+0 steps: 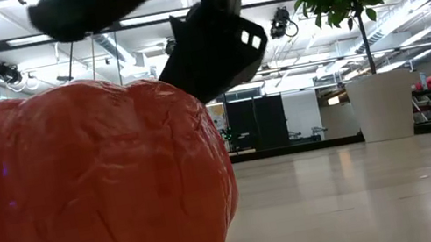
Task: Build produce basket
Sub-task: Put the orange pumpkin into the black wire basket, then put the green celery into the black wire basket
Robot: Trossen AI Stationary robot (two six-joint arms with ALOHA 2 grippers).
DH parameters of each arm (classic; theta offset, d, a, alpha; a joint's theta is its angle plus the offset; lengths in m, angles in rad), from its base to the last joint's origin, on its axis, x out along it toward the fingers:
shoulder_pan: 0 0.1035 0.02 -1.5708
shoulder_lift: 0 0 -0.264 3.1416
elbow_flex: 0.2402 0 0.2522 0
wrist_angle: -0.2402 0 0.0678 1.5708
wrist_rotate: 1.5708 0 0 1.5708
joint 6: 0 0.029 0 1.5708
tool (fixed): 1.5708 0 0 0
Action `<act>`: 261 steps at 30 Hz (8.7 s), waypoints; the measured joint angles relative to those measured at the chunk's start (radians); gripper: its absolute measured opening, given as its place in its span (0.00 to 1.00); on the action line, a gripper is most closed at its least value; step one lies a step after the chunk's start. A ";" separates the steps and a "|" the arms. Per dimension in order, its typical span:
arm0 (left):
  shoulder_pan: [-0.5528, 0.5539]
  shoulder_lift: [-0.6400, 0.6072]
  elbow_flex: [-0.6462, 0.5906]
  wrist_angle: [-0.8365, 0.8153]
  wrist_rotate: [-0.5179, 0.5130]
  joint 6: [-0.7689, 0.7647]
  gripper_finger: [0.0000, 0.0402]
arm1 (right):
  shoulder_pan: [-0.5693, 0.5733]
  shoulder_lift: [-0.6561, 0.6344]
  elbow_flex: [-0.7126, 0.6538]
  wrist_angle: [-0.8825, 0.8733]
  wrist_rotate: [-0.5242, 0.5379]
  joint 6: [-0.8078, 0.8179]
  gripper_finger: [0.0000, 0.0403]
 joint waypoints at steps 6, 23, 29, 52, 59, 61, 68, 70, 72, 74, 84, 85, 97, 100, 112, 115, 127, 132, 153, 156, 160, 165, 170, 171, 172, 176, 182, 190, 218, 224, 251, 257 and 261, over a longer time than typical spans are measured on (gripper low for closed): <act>0.001 0.000 0.000 0.002 0.000 0.000 1.00 | -0.019 -0.001 0.000 0.010 0.015 -0.006 0.99; 0.001 0.000 0.000 0.003 0.000 -0.001 1.00 | -0.006 -0.003 -0.125 0.190 0.036 0.094 0.99; 0.001 0.000 0.000 0.003 0.000 0.000 1.00 | 0.001 -0.003 -0.159 0.258 0.054 0.110 0.99; 0.001 0.000 0.000 0.004 0.000 0.001 1.00 | -0.001 -0.003 -0.167 0.231 0.069 0.110 0.70; 0.001 0.001 0.000 0.005 0.000 -0.009 1.00 | -0.006 -0.003 -0.167 0.242 0.068 0.167 0.64; 0.001 0.001 0.000 0.008 0.001 -0.019 1.00 | -0.006 -0.003 -0.167 0.259 0.089 0.207 0.63; 0.001 0.001 0.000 0.026 0.000 -0.018 1.00 | -0.042 -0.035 -0.167 0.280 0.122 0.214 0.63; 0.001 0.001 0.000 0.026 0.000 -0.018 1.00 | -0.062 -0.064 -0.167 0.259 0.123 0.177 0.63; 0.001 0.001 0.000 0.028 -0.002 -0.018 1.00 | -0.089 -0.093 -0.167 0.243 0.128 0.138 0.63; 0.002 0.003 0.000 0.051 -0.024 -0.017 1.00 | -0.122 -0.130 -0.167 0.219 0.136 0.104 0.63; 0.054 0.010 -0.001 0.160 -0.169 0.064 1.00 | -0.360 -0.285 -0.167 -0.004 0.102 0.016 0.63; 0.066 0.010 -0.001 0.165 -0.169 0.083 1.00 | -0.381 -0.299 -0.167 -0.001 0.099 0.001 0.63; 0.252 -0.083 -0.001 0.166 -0.181 0.330 1.00 | -0.619 -0.351 -0.165 0.097 -0.059 -0.196 0.64; 0.303 -0.124 0.000 0.147 -0.180 0.382 1.00 | -0.644 -0.339 -0.168 0.112 -0.114 -0.227 0.65; 0.450 -0.195 0.000 0.143 -0.168 0.520 1.00 | -0.693 -0.313 -0.167 0.199 -0.178 -0.274 0.69; 0.487 -0.203 0.000 0.141 -0.098 0.602 1.00 | -0.683 -0.313 -0.167 0.203 -0.157 -0.273 0.69; 0.620 -0.256 0.000 0.139 0.182 0.897 1.00 | -0.664 -0.275 -0.168 0.223 -0.078 -0.100 0.84; 0.646 -0.293 0.000 0.142 0.225 0.986 1.00 | -0.648 -0.262 -0.167 0.236 -0.045 -0.006 0.92; 0.597 -0.351 0.000 0.099 0.299 1.003 1.00 | -0.661 -0.234 -0.167 0.252 0.092 -0.001 0.93; 0.586 -0.351 0.000 0.088 0.292 0.965 1.00 | -0.665 -0.263 -0.167 0.286 0.057 -0.003 0.93; 0.576 -0.350 0.000 0.020 0.285 0.871 1.00 | -0.657 -0.293 -0.165 0.312 -0.002 -0.024 0.93; 0.561 -0.329 0.000 -0.168 0.284 0.685 1.00 | -0.648 -0.305 -0.165 0.272 -0.126 -0.057 0.93; 0.497 -0.306 -0.001 -0.325 0.283 0.445 1.00 | -0.653 -0.335 -0.166 0.135 -0.235 -0.075 0.93; 0.478 -0.300 -0.001 -0.337 0.285 0.403 1.00 | -0.658 -0.344 -0.166 0.086 -0.245 -0.091 0.93; 0.459 -0.291 -0.001 -0.346 0.285 0.363 1.00 | -0.664 -0.353 -0.166 0.032 -0.257 -0.109 0.93; 0.383 -0.237 0.000 -0.412 0.314 0.142 1.00 | -0.708 -0.376 -0.166 -0.109 -0.344 -0.151 0.93; 0.290 -0.100 -0.001 -0.467 0.487 -0.127 1.00 | -0.762 -0.376 -0.166 -0.195 -0.485 -0.132 0.93; 0.248 0.059 -0.046 -0.474 0.636 -0.131 1.00 | -0.796 -0.376 -0.166 -0.285 -0.632 -0.137 0.93; 0.002 -0.065 -0.567 -0.153 0.817 -0.217 0.85 | -0.657 -0.530 -0.166 -0.388 -0.423 0.177 0.92; -0.015 -0.104 -0.650 -0.086 0.824 -0.234 0.85 | -0.572 -0.530 -0.166 -0.383 -0.364 0.311 0.92; -0.123 -0.333 -0.768 -0.194 0.777 -0.261 0.85 | -0.353 -0.530 -0.166 -0.368 -0.263 0.589 0.92; -0.067 -0.333 -0.768 -0.020 0.625 -0.172 0.85 | -0.340 -0.529 -0.166 -0.368 -0.333 0.510 0.92; -0.049 -0.333 -0.768 0.060 0.607 -0.070 0.85 | -0.352 -0.543 -0.166 -0.381 -0.332 0.476 0.92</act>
